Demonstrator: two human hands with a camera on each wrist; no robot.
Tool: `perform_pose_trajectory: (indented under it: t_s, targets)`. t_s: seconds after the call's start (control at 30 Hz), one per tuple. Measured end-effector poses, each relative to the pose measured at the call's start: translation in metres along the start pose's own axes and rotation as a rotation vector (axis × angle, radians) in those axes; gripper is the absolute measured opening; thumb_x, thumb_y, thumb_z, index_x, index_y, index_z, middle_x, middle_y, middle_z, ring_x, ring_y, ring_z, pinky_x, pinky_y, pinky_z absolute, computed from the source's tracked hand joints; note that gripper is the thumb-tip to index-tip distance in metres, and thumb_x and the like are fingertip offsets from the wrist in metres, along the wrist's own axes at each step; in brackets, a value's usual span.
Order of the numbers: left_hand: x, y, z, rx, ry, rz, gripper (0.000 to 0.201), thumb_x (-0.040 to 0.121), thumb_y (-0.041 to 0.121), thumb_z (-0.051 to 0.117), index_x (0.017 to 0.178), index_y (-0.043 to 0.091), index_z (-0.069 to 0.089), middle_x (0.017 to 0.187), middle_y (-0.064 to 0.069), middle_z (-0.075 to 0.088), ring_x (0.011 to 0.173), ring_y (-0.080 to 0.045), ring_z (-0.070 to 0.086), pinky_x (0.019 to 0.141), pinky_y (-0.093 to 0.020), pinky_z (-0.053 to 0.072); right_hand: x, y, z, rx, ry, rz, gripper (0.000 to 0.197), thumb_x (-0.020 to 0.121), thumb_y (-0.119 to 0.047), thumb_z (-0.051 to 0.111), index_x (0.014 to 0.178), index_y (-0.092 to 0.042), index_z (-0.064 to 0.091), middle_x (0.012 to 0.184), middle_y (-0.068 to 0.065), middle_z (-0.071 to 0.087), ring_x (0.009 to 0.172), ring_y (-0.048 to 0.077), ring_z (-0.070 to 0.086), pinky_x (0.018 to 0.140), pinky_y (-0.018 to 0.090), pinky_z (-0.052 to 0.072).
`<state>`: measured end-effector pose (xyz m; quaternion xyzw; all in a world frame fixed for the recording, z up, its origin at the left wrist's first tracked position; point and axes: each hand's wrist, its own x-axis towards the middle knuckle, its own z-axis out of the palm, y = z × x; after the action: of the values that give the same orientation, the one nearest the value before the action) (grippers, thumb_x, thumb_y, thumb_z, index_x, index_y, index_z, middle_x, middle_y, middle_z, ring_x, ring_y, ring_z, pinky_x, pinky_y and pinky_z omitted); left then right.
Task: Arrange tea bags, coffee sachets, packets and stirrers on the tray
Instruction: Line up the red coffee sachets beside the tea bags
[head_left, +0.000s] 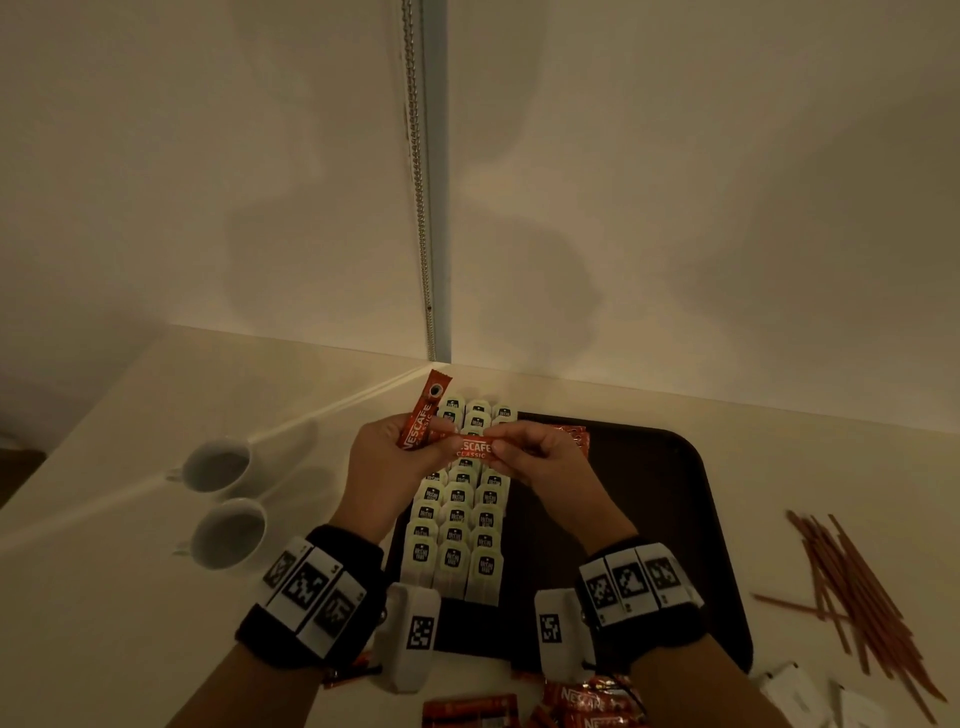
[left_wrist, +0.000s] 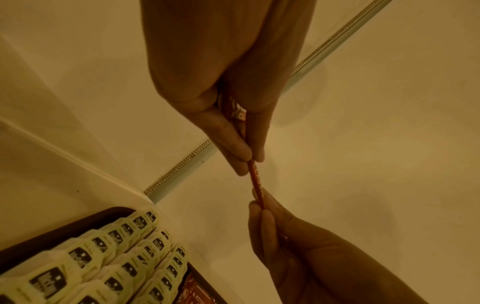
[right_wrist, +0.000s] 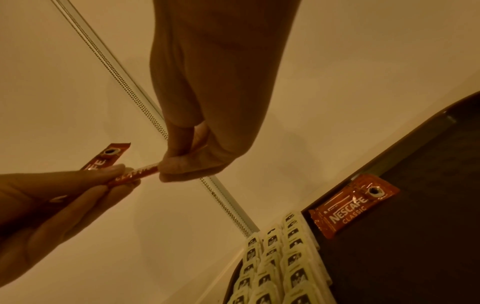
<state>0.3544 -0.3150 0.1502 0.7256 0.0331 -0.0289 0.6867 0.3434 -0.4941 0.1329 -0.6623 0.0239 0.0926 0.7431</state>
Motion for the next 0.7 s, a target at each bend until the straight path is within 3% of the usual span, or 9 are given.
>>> perform_pose_trajectory:
  t_s: [0.17, 0.23, 0.3, 0.43, 0.57, 0.7]
  targets:
    - [0.003, -0.004, 0.002, -0.02, -0.005, -0.061, 0.013, 0.077, 0.005, 0.074, 0.089, 0.009, 0.072, 0.08, -0.005, 0.074, 0.074, -0.014, 0.07, 0.066, -0.017, 0.054, 0.005, 0.0, -0.019, -0.327, -0.1, 0.034, 0.027, 0.091, -0.004, 0.053, 0.099, -0.026, 0.067, 0.103, -0.008, 0.064, 0.09, 0.002, 0.06, 0.078, 0.015, 0.05]
    - [0.004, -0.002, 0.003, -0.125, -0.014, -0.138, 0.009, 0.084, 0.01, 0.068, 0.092, 0.007, 0.07, 0.091, -0.014, 0.073, 0.085, -0.022, 0.071, 0.07, -0.02, 0.055, 0.012, 0.002, -0.033, -0.4, -0.003, 0.002, 0.025, 0.089, -0.005, 0.057, 0.094, -0.027, 0.068, 0.097, -0.01, 0.066, 0.081, -0.005, 0.059, 0.07, 0.01, 0.047]
    - [0.003, 0.001, 0.001, -0.231, -0.005, -0.252, 0.015, 0.092, 0.018, 0.059, 0.097, 0.007, 0.068, 0.095, -0.014, 0.072, 0.089, -0.026, 0.071, 0.068, -0.021, 0.056, 0.019, 0.007, -0.053, -0.396, 0.162, -0.008, 0.022, 0.087, -0.004, 0.059, 0.09, -0.024, 0.068, 0.094, -0.007, 0.068, 0.078, -0.003, 0.06, 0.066, 0.011, 0.047]
    - [0.003, -0.003, -0.01, -0.259, -0.03, -0.38, 0.022, 0.097, 0.023, 0.05, 0.107, 0.01, 0.065, 0.095, -0.009, 0.074, 0.083, -0.025, 0.071, 0.065, -0.024, 0.057, 0.036, 0.035, -0.101, -0.506, 0.36, 0.088, 0.019, 0.087, -0.006, 0.062, 0.083, -0.024, 0.064, 0.099, -0.001, 0.066, 0.098, 0.016, 0.061, 0.085, 0.032, 0.052]
    - [0.002, -0.01, -0.014, -0.284, -0.016, -0.417, 0.021, 0.098, 0.016, 0.046, 0.109, 0.009, 0.062, 0.093, -0.01, 0.074, 0.074, -0.022, 0.071, 0.059, -0.022, 0.056, 0.042, 0.064, -0.125, -0.717, 0.343, 0.224, 0.016, 0.086, -0.009, 0.063, 0.086, -0.025, 0.063, 0.104, -0.001, 0.061, 0.097, 0.012, 0.055, 0.089, 0.029, 0.046]
    - [0.003, -0.015, -0.013, -0.306, 0.004, -0.438, 0.012, 0.098, 0.006, 0.039, 0.104, 0.006, 0.049, 0.087, -0.013, 0.074, 0.065, -0.021, 0.07, 0.053, -0.022, 0.054, 0.047, 0.077, -0.123, -0.719, 0.294, 0.33, 0.015, 0.087, -0.008, 0.062, 0.093, -0.023, 0.063, 0.11, -0.003, 0.056, 0.101, 0.01, 0.05, 0.093, 0.028, 0.043]
